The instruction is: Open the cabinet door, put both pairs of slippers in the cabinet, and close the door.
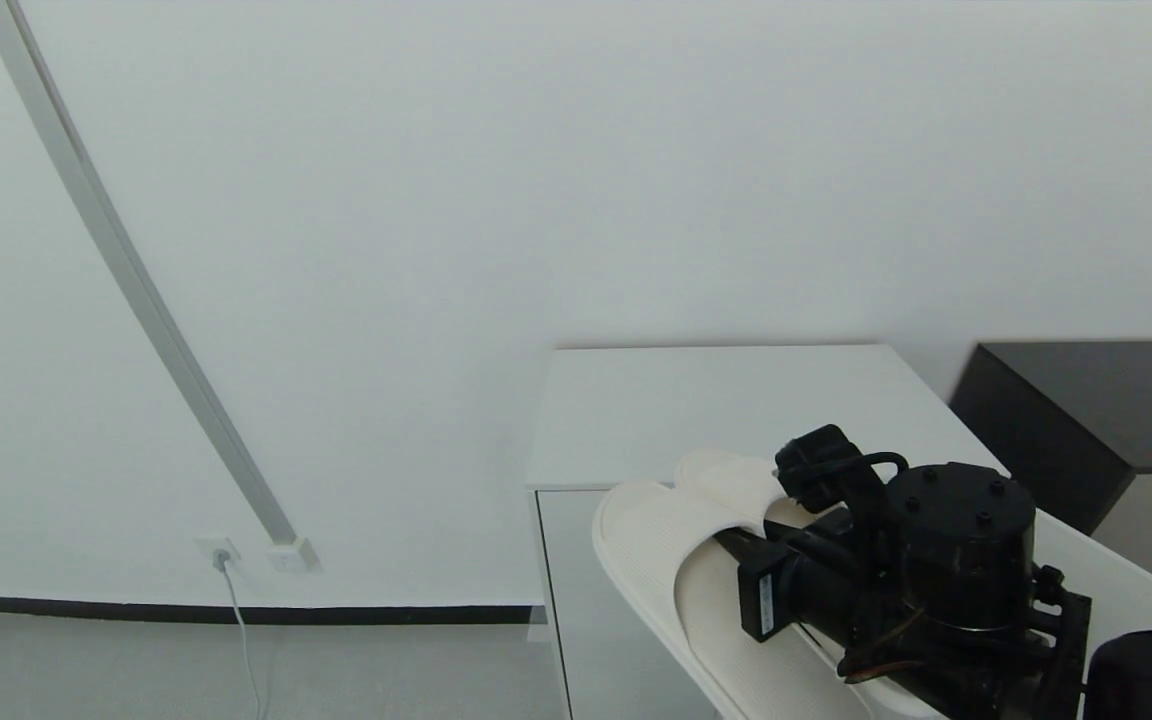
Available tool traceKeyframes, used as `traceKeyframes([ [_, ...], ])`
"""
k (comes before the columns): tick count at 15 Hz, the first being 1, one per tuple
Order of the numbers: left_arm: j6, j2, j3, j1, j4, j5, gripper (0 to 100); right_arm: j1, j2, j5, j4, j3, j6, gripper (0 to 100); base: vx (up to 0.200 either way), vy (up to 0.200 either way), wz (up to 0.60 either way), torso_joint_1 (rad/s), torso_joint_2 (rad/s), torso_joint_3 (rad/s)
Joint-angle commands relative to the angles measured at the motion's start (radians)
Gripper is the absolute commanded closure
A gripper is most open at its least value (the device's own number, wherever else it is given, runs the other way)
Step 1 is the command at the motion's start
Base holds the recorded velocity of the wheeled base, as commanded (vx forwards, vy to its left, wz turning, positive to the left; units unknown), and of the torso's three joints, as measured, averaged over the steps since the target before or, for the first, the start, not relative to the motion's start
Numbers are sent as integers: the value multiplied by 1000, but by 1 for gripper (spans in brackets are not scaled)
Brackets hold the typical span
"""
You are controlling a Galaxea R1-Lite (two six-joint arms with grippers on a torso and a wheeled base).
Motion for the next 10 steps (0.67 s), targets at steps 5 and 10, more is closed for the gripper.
traceKeyframes([
  [5,-2,1,0,0,0,2,100,5,4,1,0,-1,-1,100,0,0,0,0,0,0],
  [10,-3,1,0,0,-1,3,100,5,4,1,0,1,0,100,0,-160,0,-1,1,2],
])
